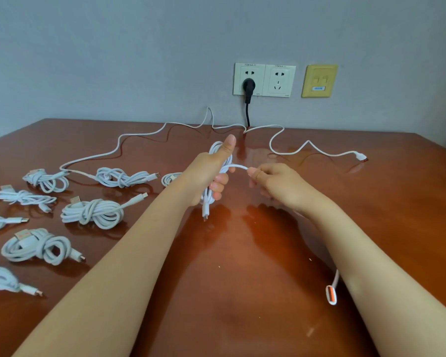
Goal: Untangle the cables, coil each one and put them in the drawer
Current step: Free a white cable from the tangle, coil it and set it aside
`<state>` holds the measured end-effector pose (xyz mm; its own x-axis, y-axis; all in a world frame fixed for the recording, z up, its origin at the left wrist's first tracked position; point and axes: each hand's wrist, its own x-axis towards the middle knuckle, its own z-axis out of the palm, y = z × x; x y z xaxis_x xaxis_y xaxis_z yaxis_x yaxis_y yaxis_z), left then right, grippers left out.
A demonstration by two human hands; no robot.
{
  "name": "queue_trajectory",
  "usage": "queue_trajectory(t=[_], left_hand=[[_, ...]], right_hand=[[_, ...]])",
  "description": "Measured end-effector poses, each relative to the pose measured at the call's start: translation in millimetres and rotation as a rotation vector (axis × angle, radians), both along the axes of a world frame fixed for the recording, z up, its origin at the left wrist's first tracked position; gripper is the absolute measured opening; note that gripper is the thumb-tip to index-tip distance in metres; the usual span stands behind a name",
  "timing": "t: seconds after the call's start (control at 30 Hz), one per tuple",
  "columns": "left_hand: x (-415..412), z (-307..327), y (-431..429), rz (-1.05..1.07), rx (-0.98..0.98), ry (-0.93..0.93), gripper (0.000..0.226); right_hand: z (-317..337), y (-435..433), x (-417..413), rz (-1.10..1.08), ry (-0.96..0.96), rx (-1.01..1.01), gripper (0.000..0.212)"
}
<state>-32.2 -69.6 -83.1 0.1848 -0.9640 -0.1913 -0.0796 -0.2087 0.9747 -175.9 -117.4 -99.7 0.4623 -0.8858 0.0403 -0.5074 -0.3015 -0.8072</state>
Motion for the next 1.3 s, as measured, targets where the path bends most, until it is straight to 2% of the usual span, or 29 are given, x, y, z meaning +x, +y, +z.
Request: queue_trajectory(t=[0.1,0.23,0.3,0.4,0.53,0.7,0.9,0.97,1.03,1.1,1.2,1.3], left_hand=[[1.0,-1.2,1.6,-0.039,0.030,-0.075,0.049],[-1.2,-8.7,1.9,-0.176,0.069,-0.225,0.037],[-4.0,-10.7,1.9,-0.202,0.071,-0.206,0.031],[-9.1,-10.8,1.2,-0.171,0.059,-0.138,0.040],[-18.6,-8.2,-0.7,-0.099,0.005,0.034,0.037],[-17.9,-0.6,-2.8,-0.002,-0.098,0.289,0.043],[-15.6,0.9,-1.2,-0.038,-0.106,0.353,0.048],[-14.6,0.8,-1.5,0.014,-0.088,0.324,0.048],[-12.4,-3.5,-2.7,0.061,-0.076,0.192,0.049],[-10.1,-7.4,-4.1,0.087,-0.061,0.076,0.049],[-4.7,-9.5,-4.9,0.108,-0.033,0.003,0.050],[-0.6,-8.7,-3.7,0.069,-0.004,-0.002,0.053]], right_hand=[[7.8,2.4,0.1,0.055,-0.213,0.168,0.030],[4.6,4.4,0.9,0.094,-0.283,0.137,0.030],[1.9,4.2,1.7,0.075,-0.297,0.129,0.026],[2.9,2.6,2.4,-0.008,-0.336,0.187,0.020],[-0.6,4.0,5.0,-0.063,-0.257,0.264,0.027],[-5.1,7.7,13.2,-0.002,-0.192,0.228,0.033],[-3.2,12.4,13.9,0.089,0.022,0.083,0.030],[-1.2,17.2,14.5,0.176,0.119,-0.041,0.021],[-1.5,19.1,15.3,0.238,0.184,-0.153,0.006],[-1.4,19.2,13.2,0.224,0.226,-0.218,0.010],[4.2,17.7,7.0,0.207,0.154,-0.261,0.015],[10.0,12.4,0.4,0.207,0.051,-0.264,0.009]])
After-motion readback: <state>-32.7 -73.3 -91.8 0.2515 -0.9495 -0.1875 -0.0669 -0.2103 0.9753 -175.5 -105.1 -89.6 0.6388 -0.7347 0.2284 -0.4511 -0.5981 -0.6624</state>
